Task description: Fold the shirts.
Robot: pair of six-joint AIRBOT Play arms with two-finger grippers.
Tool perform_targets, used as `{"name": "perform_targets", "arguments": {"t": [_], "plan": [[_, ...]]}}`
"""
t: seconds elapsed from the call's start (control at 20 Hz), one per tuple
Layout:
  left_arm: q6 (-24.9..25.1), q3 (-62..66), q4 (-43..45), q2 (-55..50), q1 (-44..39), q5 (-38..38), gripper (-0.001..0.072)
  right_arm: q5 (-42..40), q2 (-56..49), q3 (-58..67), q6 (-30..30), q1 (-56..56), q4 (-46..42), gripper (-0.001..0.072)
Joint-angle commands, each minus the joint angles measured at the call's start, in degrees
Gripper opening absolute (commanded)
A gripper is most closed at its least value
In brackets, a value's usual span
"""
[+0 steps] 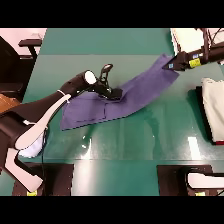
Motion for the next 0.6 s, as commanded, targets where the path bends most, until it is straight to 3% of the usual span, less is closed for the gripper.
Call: {"name": "perform_targets", "arguments": {"t": [0.0, 0.3, 0.55], "plan": [[-0.02, 1.88, -0.22, -2.6, -1.4, -1.01, 0.0021, -0.74, 2.16, 3.21, 1.51, 4.59, 3.91, 0.0016], [0.0, 2.03, 1.86, -2.75, -1.31, -2.08, 0.0021, -2.78, 2.1, 4.42, 1.49, 10.43, 6.78, 0.0015], [0.39, 4.7, 6.84, 4.46, 5.66, -8.44, 0.0021, -6.86, 2.1, 4.42, 0.59, 16.15, 6.91, 0.0016]]}}
